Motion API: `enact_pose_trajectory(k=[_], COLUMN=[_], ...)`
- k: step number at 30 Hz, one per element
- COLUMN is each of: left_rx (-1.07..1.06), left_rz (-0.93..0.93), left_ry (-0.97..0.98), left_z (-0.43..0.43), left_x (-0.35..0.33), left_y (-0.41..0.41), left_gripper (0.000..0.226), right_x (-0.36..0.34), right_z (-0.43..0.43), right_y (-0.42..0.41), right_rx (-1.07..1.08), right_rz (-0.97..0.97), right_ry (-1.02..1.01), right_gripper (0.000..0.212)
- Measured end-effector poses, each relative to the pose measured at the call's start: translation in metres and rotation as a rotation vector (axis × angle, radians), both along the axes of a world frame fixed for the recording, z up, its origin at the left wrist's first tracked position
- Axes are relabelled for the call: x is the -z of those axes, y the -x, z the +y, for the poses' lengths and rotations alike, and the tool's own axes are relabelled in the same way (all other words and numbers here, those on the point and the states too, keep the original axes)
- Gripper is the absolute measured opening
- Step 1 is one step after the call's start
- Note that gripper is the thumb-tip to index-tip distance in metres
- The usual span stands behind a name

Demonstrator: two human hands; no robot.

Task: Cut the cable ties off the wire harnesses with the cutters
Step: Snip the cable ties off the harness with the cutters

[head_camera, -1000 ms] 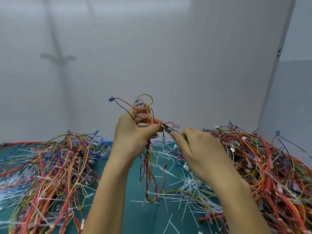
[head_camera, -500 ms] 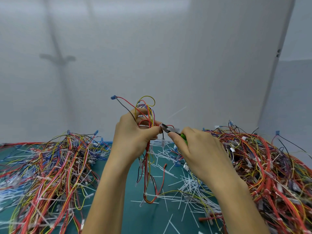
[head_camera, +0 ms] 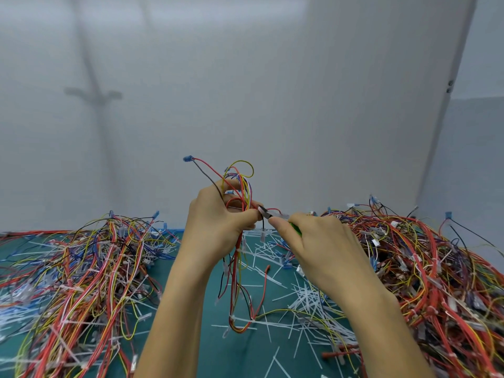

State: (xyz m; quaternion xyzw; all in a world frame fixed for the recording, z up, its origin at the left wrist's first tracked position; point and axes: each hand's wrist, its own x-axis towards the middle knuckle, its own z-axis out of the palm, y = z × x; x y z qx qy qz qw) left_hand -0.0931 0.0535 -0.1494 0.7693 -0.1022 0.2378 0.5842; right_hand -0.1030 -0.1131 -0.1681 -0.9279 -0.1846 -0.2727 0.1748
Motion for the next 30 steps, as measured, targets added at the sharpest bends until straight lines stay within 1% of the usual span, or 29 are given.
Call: enact_pose_trajectory(k=[3,4,7,8,11,13,15,16,18,20,22,25,27,30], left_rx=[-0.007,-0.005,0.048,0.072,0.205,0.315,0.395,0.414,0.422,0.434,0.471,0.538,0.460,0.175], left_rz=[0.002,0.004,0.056,0.088,0.184,0.226,0.239,0.237,0.222,0.204,0.178,0.118,0.087,0.069], left_ry=[0.033,0.074,0.272,0.320,0.489,0.594,0.647,0.655,0.658,0.678,0.728,0.794,0.743,0.554], left_z=[-0.002,-0.002,0.003,0.005,0.007,0.006,0.005,0.005,0.004,0.002,-0.002,-0.005,-0.006,-0.005], left_x=[0.000,-0.001,-0.003,-0.004,-0.006,-0.007,-0.007,-0.006,-0.006,-0.005,-0.006,-0.005,-0.004,-0.002], left_y=[0.000,0.000,0.002,0.001,-0.001,-0.001,-0.001,-0.002,-0.003,-0.004,-0.004,-0.003,-0.002,-0.001], left_gripper=[0.036,0.036,0.029,0.026,0.019,0.024,0.030,0.032,0.033,0.031,0.027,0.027,0.031,0.021], right_x=[0.001,0.001,0.000,-0.001,-0.007,-0.009,-0.010,-0.010,-0.009,-0.006,-0.003,0.002,0.004,0.002], right_z=[0.002,0.002,-0.002,-0.003,-0.003,-0.002,-0.001,0.000,0.003,0.009,0.017,0.032,0.036,0.035], right_y=[0.000,0.000,-0.003,-0.004,0.000,0.002,0.003,0.004,0.006,0.006,0.007,0.005,0.003,0.001], right_rx=[-0.034,-0.035,-0.013,-0.019,-0.102,-0.187,-0.248,-0.280,-0.346,-0.366,-0.364,-0.377,-0.369,-0.350], right_rz=[0.056,0.079,0.140,0.152,0.198,0.259,0.334,0.389,0.495,0.544,0.564,0.510,0.432,0.327], right_ry=[-0.114,-0.157,-0.304,-0.370,-0.559,-0.672,-0.756,-0.789,-0.818,-0.834,-0.889,-1.098,-1.208,-1.242], right_gripper=[0.055,0.059,0.080,0.084,0.087,0.082,0.058,0.046,0.035,0.033,0.036,0.035,0.032,0.031])
